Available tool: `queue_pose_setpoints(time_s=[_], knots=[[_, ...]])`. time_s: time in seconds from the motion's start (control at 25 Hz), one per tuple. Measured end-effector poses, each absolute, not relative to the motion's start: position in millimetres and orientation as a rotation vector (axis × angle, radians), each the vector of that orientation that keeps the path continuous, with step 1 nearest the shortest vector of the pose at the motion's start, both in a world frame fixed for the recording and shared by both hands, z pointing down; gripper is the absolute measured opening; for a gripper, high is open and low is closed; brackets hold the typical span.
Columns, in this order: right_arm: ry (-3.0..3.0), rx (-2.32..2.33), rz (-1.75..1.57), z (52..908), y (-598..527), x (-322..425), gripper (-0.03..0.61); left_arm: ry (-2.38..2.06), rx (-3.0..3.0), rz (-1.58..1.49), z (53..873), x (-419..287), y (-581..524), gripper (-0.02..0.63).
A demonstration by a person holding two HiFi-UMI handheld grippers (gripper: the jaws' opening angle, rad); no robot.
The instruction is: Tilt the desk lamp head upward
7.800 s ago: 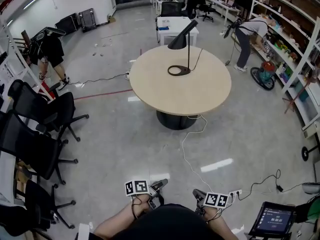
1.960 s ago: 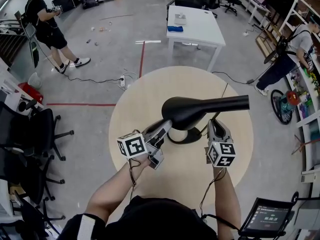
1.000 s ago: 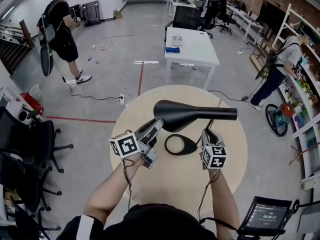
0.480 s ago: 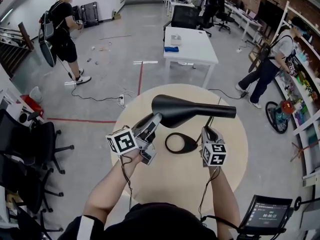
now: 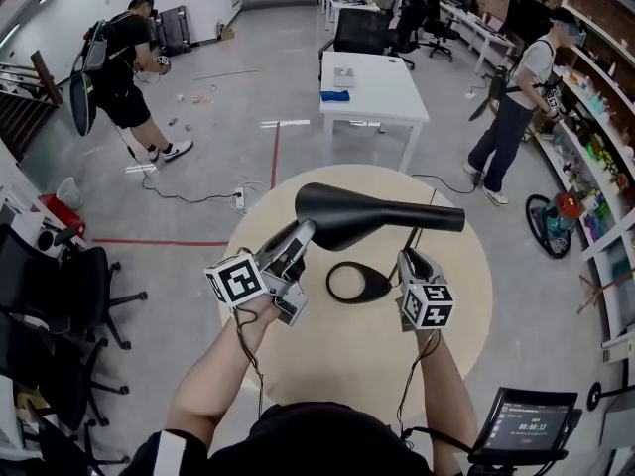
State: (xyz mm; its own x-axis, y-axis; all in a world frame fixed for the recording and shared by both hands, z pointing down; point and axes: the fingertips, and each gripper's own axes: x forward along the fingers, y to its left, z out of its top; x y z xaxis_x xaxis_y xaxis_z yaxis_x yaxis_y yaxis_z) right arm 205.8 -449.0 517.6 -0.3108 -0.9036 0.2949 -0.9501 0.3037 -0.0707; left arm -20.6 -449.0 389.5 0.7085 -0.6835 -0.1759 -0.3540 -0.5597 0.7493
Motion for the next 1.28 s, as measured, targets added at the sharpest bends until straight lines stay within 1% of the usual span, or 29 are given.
queue_pose_setpoints(time_s=[0.16,0.4,0.6,0.76,0.88,0.92,1.28], knots=[[-2.489,1.834,0.376,482,-434,223,0.067,-0.809,2.224,-0.62,387,-24,-453,0.13],[-2.522,2.11,0.223,404,-401,269,0.067,-0.845,2.267,-0.549,394,-21,-459,0.13],[-2.602,2.166,0.184,344,-419,284,0.067,-0.896,2.291,-0.496,396,-15,-458,0.13],[-2.622,2.076,0.243,338,-433,271,0.067,-0.966,2.322,-0.424,398,-12,-454,0.13],[-2.58,2.053,0.2,340,-434,271,0.067,-0.969,2.309,-0.422,399,-10,-454,0.129],[-2.574,2.053,0.188,340,-434,272,0.067,-0.966,2.304,-0.423,399,-10,-455,0.103],[-2.636,2.081,0.261,345,-433,276,0.067,-0.994,2.353,-0.387,385,-11,-456,0.1]])
